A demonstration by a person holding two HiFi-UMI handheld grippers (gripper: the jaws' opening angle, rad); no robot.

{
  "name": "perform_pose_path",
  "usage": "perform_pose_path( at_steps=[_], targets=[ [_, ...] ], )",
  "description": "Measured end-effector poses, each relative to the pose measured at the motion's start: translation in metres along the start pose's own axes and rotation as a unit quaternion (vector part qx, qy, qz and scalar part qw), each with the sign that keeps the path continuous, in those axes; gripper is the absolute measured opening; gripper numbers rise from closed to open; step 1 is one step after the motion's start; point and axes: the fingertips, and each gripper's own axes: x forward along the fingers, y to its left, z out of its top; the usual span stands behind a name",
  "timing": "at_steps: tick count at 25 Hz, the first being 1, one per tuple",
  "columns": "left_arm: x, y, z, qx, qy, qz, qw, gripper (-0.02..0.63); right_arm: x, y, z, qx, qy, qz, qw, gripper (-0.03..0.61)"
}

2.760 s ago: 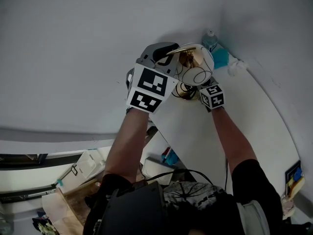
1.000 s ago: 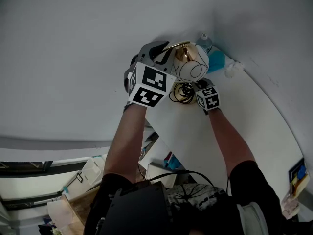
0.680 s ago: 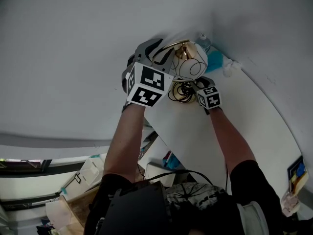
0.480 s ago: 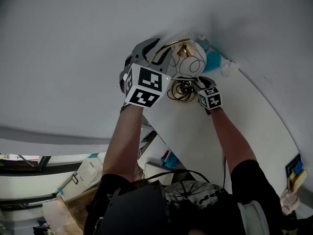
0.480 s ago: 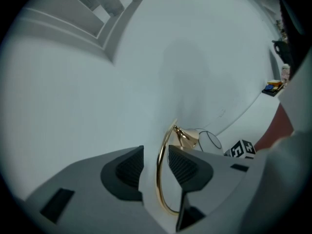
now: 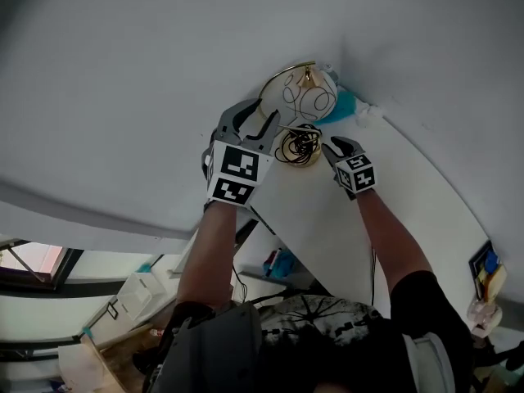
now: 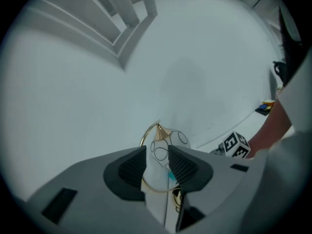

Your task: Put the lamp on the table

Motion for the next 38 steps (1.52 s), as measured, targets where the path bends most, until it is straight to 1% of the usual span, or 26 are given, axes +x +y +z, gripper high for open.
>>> perform_pose_path(
  at_steps=[2,4,7,9,11,13,15,17,20,22,26,30,34,38],
  targets=[
    [-0.015,-0.008,-0.011,-0.026,-0.006,-0.011,0.9996,0.152,-0.015,0.017,0.006,-0.004,-0.006,0.007,1.000,0.123],
    [-0.032,-0.018,-0.023,-0.063,-0.016,-0.026,0.9976,0.149,-0.031,0.037,0.014,-0.009,-0.015,0.017,1.000,0.087],
    [-0.055,-0.037,-0.036,-0.121,-0.040,-0.059,0.9901,0.118,-0.058,0.063,0.027,-0.010,-0.035,0.024,0.999,0.052],
    [-0.072,-0.047,-0.044,-0.137,-0.049,-0.071,0.9869,0.085,-0.076,0.081,0.036,-0.001,-0.050,0.032,0.998,0.037],
    [-0.090,-0.056,-0.052,-0.144,-0.053,-0.078,0.9850,0.051,-0.095,0.100,0.049,0.025,-0.071,0.044,0.996,0.028],
    [-0.107,-0.067,-0.057,-0.158,-0.058,-0.089,0.9817,0.032,-0.114,0.120,0.063,0.041,-0.091,0.057,0.993,0.021],
    [-0.123,-0.077,-0.061,-0.173,-0.068,-0.101,0.9774,0.022,-0.130,0.144,0.074,0.031,-0.102,0.067,0.992,0.018],
    [-0.138,-0.087,-0.065,-0.186,-0.075,-0.111,0.9733,0.017,-0.143,0.168,0.079,0.002,-0.102,0.074,0.992,0.018],
    [-0.157,-0.099,-0.069,-0.196,-0.082,-0.123,0.9695,0.017,-0.160,0.203,0.081,-0.056,-0.098,0.081,0.990,0.018],
    [-0.170,-0.107,-0.076,-0.194,-0.080,-0.127,0.9695,0.017,-0.170,0.222,0.078,-0.071,-0.092,0.088,0.989,0.018],
    [-0.192,-0.122,-0.097,-0.208,-0.071,-0.133,0.9664,0.016,-0.188,0.248,0.070,-0.070,-0.086,0.090,0.990,0.018],
    [-0.205,-0.135,-0.111,-0.223,-0.066,-0.142,0.9621,0.016,-0.202,0.259,0.067,-0.060,-0.094,0.078,0.991,0.018],
    [-0.210,-0.145,-0.115,-0.223,-0.060,-0.153,0.9609,0.016,-0.210,0.263,0.062,-0.056,-0.094,0.074,0.991,0.018],
    [-0.212,-0.146,-0.113,-0.219,-0.061,-0.157,0.9610,0.016,-0.210,0.266,0.062,-0.057,-0.095,0.075,0.991,0.018]
  ],
)
